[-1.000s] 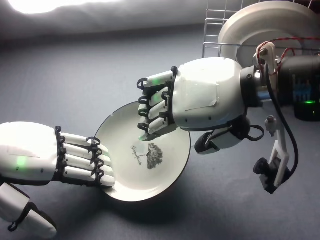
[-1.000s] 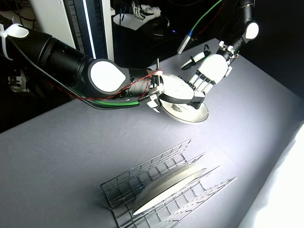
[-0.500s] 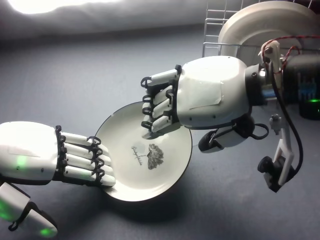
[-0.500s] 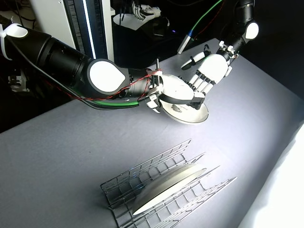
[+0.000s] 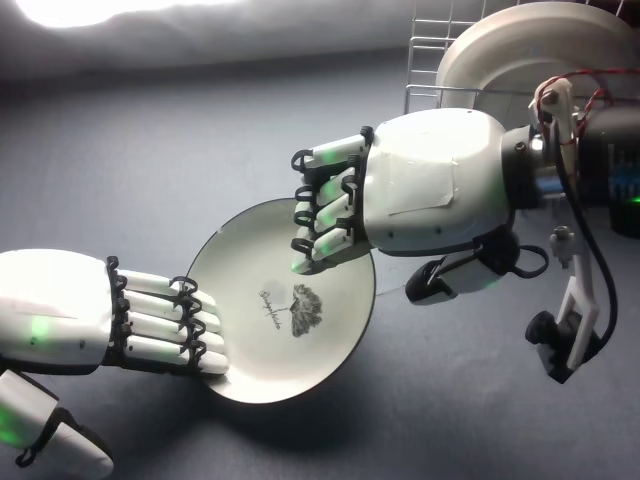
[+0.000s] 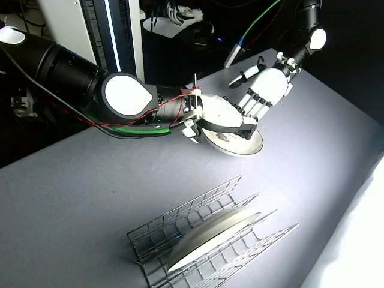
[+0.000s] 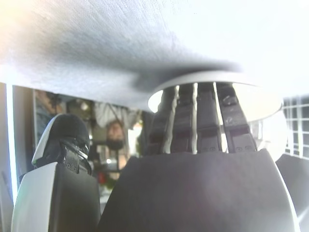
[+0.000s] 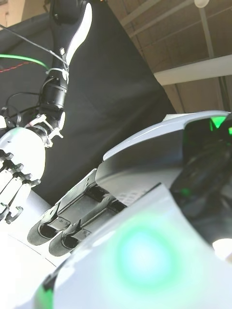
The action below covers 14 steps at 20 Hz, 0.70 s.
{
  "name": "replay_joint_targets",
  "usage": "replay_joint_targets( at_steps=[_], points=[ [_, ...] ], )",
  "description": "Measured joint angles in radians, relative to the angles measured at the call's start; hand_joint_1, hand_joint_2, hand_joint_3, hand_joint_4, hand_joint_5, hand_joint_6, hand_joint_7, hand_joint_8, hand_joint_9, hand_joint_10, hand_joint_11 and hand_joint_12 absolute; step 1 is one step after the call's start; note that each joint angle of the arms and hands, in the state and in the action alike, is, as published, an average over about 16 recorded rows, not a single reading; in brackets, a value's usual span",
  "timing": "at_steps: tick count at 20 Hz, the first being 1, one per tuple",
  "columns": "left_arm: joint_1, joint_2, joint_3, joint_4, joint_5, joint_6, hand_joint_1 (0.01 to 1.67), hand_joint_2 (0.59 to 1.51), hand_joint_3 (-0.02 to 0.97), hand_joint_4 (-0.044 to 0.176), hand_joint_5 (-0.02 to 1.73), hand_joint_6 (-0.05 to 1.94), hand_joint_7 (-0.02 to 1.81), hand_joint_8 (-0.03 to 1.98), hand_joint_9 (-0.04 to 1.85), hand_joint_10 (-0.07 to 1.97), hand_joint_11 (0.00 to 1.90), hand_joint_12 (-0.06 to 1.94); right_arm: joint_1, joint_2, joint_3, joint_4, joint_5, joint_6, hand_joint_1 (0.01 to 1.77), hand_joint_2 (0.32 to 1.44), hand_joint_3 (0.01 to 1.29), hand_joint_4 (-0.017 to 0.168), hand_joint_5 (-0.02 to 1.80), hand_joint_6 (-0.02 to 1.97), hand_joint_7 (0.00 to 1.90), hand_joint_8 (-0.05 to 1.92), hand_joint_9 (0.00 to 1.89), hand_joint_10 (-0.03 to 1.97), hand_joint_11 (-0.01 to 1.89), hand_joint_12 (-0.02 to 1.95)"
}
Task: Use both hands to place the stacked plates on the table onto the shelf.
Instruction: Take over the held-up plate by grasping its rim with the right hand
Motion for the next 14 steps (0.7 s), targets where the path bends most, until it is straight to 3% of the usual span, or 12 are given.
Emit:
replay_joint_targets(
  at_steps=[14],
  points=[
    [0.009, 0.0, -0.001, -0.01, 0.0, 0.0, 0.01, 1.206, 0.009, -0.008, 0.16, -0.02, 0.18, -0.01, 0.16, -0.01, 0.01, 0.29, 0.0, 0.007, -0.012, 0.0, -0.008, -0.001, 1.09, 1.01, 0.01, 0.004, 0.52, 0.0, 0.55, -0.01, 0.48, 0.0, 0.01, 1.15]
  ],
)
